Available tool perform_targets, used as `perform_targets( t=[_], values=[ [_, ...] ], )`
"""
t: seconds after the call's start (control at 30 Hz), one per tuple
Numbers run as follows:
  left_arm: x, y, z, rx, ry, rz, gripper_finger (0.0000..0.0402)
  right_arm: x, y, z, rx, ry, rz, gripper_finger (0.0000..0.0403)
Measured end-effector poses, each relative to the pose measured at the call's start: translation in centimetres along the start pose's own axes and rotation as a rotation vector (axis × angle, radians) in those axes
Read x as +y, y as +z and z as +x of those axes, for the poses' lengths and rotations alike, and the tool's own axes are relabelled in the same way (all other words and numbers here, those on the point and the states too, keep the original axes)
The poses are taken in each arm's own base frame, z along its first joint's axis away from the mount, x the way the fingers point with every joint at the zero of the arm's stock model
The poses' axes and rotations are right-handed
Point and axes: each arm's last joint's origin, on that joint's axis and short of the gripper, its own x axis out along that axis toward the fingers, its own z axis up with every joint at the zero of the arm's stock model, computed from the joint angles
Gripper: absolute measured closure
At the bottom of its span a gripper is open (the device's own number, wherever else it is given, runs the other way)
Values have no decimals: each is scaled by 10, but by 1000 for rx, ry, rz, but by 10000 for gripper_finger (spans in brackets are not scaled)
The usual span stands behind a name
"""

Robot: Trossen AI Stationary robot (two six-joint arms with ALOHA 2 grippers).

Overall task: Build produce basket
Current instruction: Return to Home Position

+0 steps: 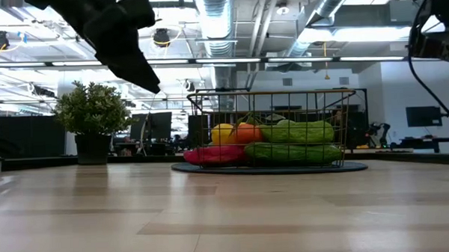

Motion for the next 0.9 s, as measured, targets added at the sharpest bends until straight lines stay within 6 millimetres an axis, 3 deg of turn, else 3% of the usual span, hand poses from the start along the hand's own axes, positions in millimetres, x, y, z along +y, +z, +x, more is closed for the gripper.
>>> perform_targets(
  t=[0.2, 0.43, 0.7, 0.9],
  values=[
    [-8, -1, -2, 47, -278, 59, 88, 12, 2, 0, 67, 156, 78, 376],
    [-8, 2, -5, 19, -308, 87, 88, 17, -14, 2, 194, 376, -5, 369],
    [-5, 9, -16, -77, -307, 122, 88, 17, -57, 20, 153, 553, -67, 352],
    [-5, 9, -17, -84, -300, 140, 88, -1, -96, 41, 97, 539, -91, 351]
  ],
)
